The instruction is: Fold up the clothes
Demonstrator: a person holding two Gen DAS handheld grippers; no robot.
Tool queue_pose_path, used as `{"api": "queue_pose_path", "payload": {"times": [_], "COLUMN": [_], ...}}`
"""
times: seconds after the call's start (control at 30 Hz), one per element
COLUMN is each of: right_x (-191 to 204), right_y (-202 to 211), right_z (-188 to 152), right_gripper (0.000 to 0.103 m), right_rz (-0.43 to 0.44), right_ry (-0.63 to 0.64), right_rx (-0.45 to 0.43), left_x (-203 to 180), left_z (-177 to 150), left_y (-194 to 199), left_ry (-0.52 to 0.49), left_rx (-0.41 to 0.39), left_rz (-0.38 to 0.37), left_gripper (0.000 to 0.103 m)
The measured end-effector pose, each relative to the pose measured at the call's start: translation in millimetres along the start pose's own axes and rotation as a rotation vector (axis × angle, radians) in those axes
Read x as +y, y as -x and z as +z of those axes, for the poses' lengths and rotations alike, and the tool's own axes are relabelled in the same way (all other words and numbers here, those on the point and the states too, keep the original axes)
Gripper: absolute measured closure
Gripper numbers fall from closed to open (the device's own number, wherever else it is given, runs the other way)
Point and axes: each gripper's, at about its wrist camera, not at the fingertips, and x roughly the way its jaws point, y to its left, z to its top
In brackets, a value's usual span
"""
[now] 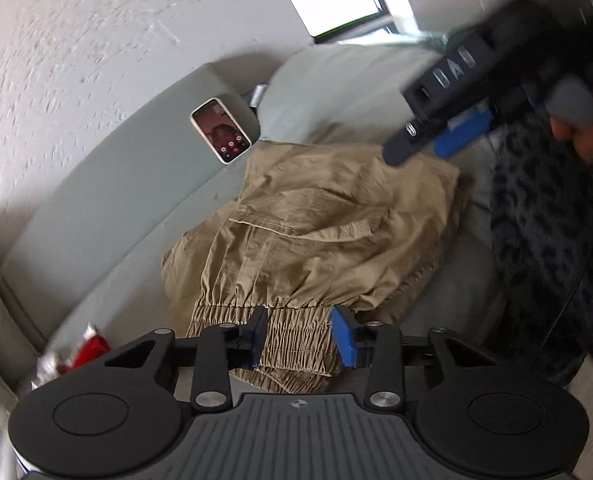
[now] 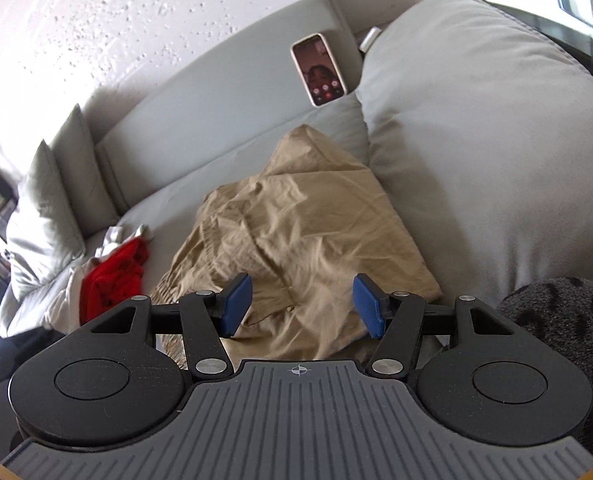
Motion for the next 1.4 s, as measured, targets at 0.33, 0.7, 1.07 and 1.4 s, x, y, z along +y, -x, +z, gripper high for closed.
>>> {"api": "queue_pose_path", "payload": {"times": [0.33,0.7,1.07,1.4], "right_x": [-3.3,-6.6,-6.6,-9.9], "right_y": [-1.8,-2.0,-1.0,-0.6], "right_z": [4.3,5.0,5.6,6.3], "right_gripper": [0.04,0.04,0.039,0.039], "right_rz": [0.004,0.002,0.005,0.004], "right_ry": [-0.023,-0.037,-0.044,-0.061], "right_rx": [0.002,0.004,0.004,0.004], "left_x": [-36.7,-35.6,-45.3,-25.3], "left_z": [0.5,13.1,12.3,21.8], "left_y": [-21.2,-44.1,-55.9,-48.8], "left_ry": [-0.342,-0.353,-0.454,-0.221], "left_rx": [0.046,0.063,0.069,0.07], "left_rz": [-0.01,0.028,0.036,-0.018], "left_gripper": [0.062,0.062,0.076,0.092]}}
